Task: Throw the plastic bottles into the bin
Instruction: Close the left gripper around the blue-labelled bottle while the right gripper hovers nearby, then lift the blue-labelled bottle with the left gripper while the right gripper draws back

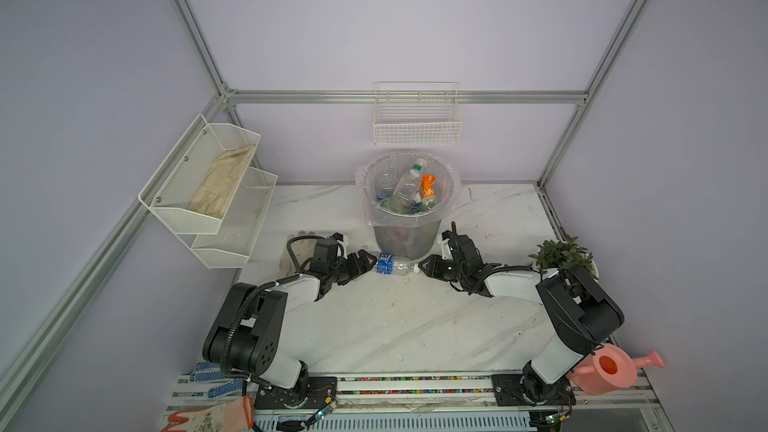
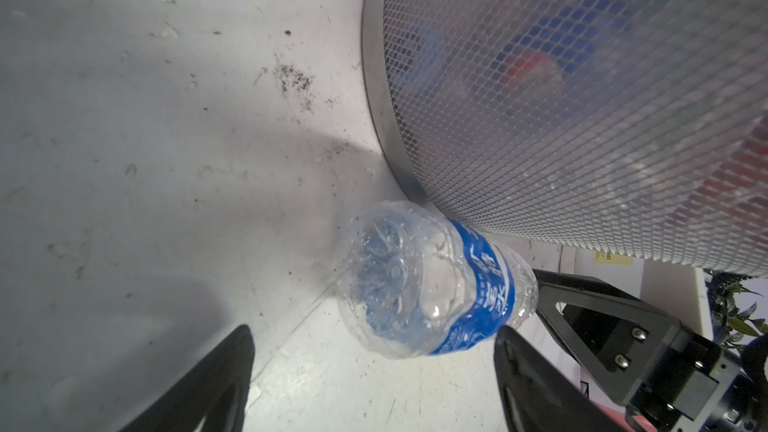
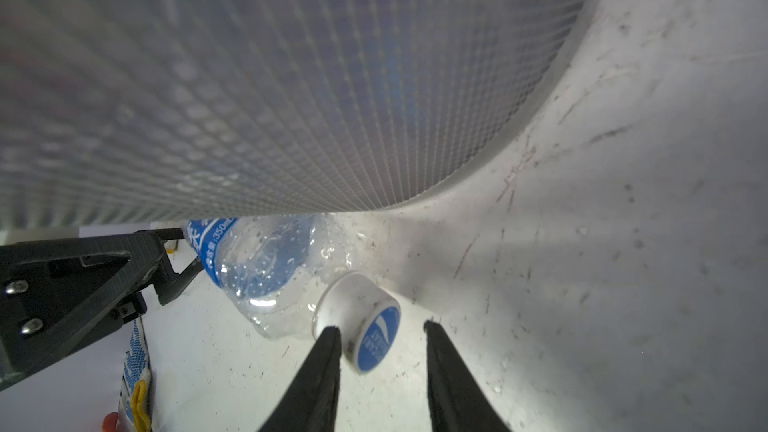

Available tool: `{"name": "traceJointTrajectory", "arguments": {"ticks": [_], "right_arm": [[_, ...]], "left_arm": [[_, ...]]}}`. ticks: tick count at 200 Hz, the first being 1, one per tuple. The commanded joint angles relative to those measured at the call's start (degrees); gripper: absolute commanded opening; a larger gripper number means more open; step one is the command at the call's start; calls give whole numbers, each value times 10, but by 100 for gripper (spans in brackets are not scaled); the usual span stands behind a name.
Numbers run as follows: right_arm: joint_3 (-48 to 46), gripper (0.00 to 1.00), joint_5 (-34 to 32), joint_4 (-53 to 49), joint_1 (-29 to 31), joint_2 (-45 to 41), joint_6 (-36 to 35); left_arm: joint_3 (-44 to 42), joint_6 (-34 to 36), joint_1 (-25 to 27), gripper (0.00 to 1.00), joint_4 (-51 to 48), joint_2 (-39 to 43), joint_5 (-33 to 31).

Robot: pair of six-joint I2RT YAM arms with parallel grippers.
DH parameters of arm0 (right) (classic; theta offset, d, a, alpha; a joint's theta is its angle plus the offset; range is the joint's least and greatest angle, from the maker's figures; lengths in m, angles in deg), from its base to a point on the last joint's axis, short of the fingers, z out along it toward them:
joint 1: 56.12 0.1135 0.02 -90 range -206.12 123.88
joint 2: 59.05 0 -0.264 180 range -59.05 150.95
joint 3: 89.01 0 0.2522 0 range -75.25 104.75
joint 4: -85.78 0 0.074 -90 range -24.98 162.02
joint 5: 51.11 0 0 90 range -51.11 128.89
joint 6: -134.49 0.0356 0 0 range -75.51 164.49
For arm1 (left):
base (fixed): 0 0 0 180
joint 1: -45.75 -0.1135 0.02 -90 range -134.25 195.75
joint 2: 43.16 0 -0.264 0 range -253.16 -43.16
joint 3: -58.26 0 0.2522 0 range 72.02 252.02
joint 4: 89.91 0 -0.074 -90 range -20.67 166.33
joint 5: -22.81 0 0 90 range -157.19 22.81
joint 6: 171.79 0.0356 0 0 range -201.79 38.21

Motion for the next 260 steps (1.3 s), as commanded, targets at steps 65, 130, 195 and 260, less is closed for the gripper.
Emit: {"name": "traceJointTrajectory", "arguments": {"ticks": [65,130,195,260], "right_arm": [[-40,29,39,120,55,4,48],[-63,30,3,71,170,-128,49],[-52,40,-81,-46,170,-216,20],[-32,40,-97,-92,170,-226,12]], "left_arm": [[22,-9,14,89,27,8,-1],[44,12,14,90,-22,22,-22],[50,16,28,90,-50,42,-41],[99,23,66,92,-101,12,-80]]}}
